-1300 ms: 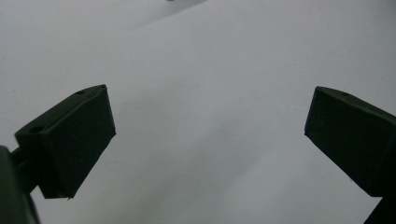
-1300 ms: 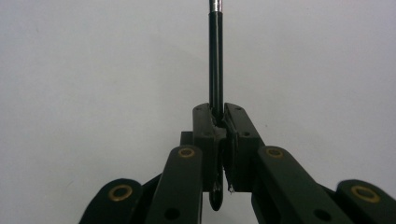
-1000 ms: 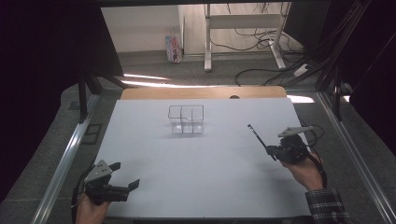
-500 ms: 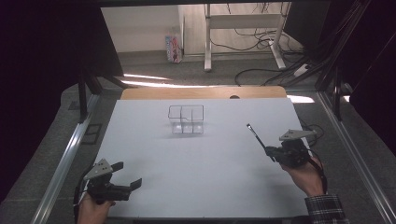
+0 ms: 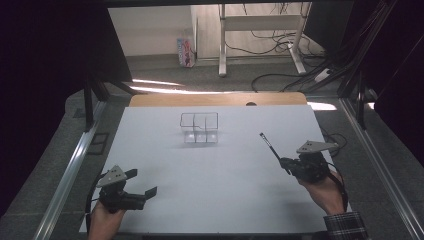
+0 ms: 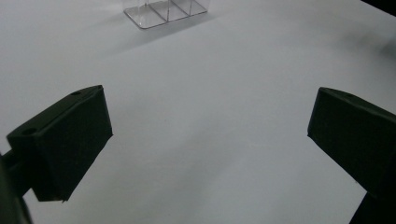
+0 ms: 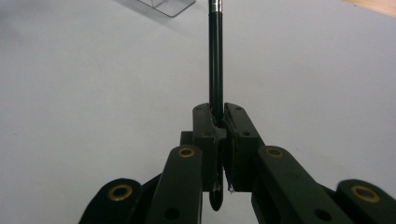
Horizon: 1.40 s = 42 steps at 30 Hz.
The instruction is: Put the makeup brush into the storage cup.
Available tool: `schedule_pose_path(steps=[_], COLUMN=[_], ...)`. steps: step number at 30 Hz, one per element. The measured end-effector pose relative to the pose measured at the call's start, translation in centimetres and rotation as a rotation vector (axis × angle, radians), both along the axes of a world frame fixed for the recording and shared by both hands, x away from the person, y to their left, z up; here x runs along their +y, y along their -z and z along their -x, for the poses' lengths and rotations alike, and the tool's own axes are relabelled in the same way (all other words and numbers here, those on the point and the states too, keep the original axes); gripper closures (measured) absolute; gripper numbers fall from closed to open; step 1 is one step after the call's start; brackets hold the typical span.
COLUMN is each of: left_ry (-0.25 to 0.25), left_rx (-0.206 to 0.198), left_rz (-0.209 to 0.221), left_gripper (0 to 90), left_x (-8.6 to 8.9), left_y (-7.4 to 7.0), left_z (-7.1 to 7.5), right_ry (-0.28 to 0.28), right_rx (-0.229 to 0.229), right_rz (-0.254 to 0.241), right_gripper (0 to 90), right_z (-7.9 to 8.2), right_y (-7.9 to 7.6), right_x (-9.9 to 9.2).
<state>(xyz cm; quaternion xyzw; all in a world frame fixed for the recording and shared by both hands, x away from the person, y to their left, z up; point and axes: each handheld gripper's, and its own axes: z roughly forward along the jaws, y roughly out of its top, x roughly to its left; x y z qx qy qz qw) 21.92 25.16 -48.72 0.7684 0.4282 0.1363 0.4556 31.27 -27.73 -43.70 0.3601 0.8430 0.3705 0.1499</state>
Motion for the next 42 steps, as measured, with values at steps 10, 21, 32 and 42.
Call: schedule_pose_path(steps=[10, 21, 32, 42], left_ry=[0.02, 0.081, 0.158, 0.218], left_rx=[0.0, 0.021, 0.044, 0.052], left_rz=[0.048, 0.104, 0.159, 0.214], left_gripper=[0.0, 0.0, 0.0, 0.0], left_x=[-1.5, -4.0, -6.6, -8.6], left_y=[-0.8, -1.6, -2.1, -2.3], left_z=[-1.3, -3.3, -5.3, -6.4], right_ry=[-0.029, -0.082, -0.114, -0.148], right_rx=[-0.012, -0.003, -0.007, -0.012], right_rz=[-0.022, -0.068, -0.094, -0.126], right_gripper=[83.6, 83.6, 83.6, 83.5], right_z=[0.6, 1.1, 1.5, 1.7], right_y=[0.0, 0.0, 0.1, 0.0], right_x=[1.3, 2.8, 4.3, 5.5])
